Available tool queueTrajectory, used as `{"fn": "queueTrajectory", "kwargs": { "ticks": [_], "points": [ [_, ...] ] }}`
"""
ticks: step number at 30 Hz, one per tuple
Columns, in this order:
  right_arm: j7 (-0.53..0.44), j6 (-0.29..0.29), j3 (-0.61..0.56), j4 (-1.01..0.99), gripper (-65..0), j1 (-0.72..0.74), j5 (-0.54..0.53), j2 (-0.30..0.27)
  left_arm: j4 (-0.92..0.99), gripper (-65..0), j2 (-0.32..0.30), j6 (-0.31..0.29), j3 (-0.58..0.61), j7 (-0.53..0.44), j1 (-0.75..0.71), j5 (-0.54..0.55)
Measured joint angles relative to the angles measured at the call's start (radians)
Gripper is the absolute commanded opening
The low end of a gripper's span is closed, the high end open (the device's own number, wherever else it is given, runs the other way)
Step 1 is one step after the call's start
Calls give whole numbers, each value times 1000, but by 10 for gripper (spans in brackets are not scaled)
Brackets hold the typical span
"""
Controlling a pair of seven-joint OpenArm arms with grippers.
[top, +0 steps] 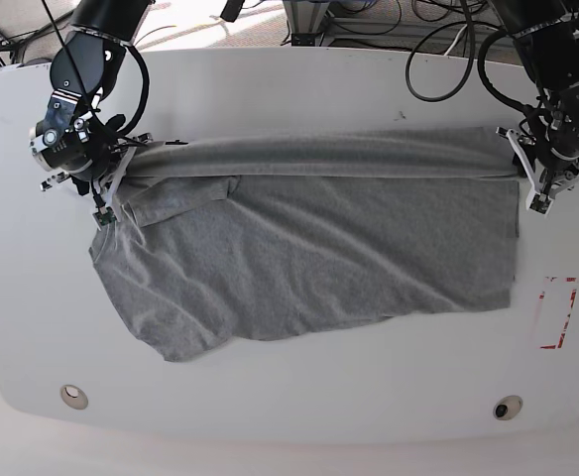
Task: Fold the T-shirt properly
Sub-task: 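Lay the shirt flat, dragging the held edge away from the body, then pull the shirt edge with both grippers to smooth it flat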
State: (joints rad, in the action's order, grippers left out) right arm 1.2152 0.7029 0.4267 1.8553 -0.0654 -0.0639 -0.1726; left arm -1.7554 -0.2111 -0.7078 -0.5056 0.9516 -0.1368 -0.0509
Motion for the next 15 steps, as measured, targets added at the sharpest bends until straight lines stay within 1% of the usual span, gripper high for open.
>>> {"fn": "queueTrajectory", "kwargs": {
  "ticks": [3,6,8,11,15],
  "points": [
    [-6,0,0,1,-268,15,0,-20,6,-290,-3,0,0,-8,17,0],
    [2,0,4,0,-141,22,9,-23,32,-211,-3,0,0,-5,21,-1],
    [5,0,4,1,-125,36,9,-33,53,-181,-4,0,0,2,38,-5],
    [-3,0,3,5,-127,64,0,-63,63,-158,-15,2,-2,-1,77,-4],
    [1,0,6,33,-127,66,6,-91,12,-135,-34,3,-2,-2,89,7]
  ]
}}
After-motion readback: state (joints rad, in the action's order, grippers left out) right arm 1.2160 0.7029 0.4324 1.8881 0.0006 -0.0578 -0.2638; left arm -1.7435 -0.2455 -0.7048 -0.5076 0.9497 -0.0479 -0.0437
